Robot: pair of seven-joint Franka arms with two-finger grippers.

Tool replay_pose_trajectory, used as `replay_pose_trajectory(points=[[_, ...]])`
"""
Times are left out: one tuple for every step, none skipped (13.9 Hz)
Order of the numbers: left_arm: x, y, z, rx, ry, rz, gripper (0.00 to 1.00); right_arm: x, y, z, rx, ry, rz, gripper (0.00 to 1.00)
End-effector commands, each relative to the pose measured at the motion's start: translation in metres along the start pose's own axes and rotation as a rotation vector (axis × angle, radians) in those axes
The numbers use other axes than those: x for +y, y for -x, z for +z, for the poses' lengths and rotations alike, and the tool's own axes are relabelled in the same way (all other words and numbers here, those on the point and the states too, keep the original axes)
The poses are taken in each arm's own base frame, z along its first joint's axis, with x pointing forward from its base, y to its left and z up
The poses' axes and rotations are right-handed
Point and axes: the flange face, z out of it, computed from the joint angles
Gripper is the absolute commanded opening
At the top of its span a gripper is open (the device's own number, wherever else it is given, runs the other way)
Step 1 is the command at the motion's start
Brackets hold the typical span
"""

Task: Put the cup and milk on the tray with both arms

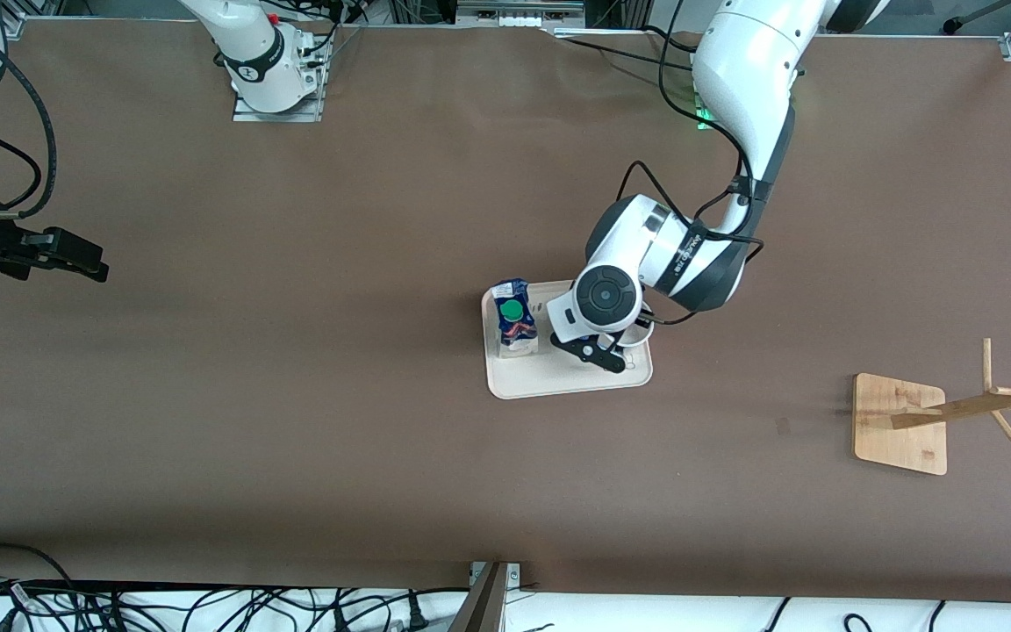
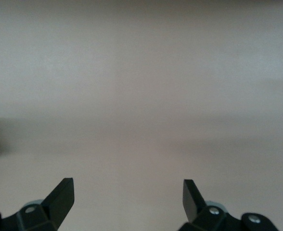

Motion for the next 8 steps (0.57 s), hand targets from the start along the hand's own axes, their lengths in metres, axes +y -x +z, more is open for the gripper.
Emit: replay_pose_trajectory(points=[[-0.039,0.01,-0.057,0.052,0.071,-0.059,1.0,0.001,0.02,-0.006,0.005,-0.013,0.024,1.0],[-0.054,0.015,-0.074,0.076,0.077,-0.078,1.0,0.001,0.026,-0.007,0.003,-0.011,0.021,1.0],[-0.074,0.025,-0.099,0.109,0.083,-0.105,1.0,0.001,0.031,-0.01,0.003,-0.009,0.019,1.0],[-0.095,0.033,-0.118,0.137,0.095,-0.132,1.0,0.003,0.033,-0.009,-0.001,-0.006,0.019,1.0],[-0.12,0.045,-0.14,0.171,0.108,-0.161,1.0,0.006,0.035,-0.009,-0.002,-0.002,0.022,1.0],[-0.152,0.059,-0.162,0.208,0.121,-0.201,1.0,0.008,0.034,-0.009,-0.001,0.0,0.018,1.0],[-0.178,0.075,-0.178,0.231,0.136,-0.231,1.0,0.009,0.034,-0.009,0.001,0.002,-0.005,1.0],[-0.207,0.096,-0.192,0.254,0.152,-0.258,1.0,0.01,0.033,-0.009,0.008,0.007,-0.034,1.0]])
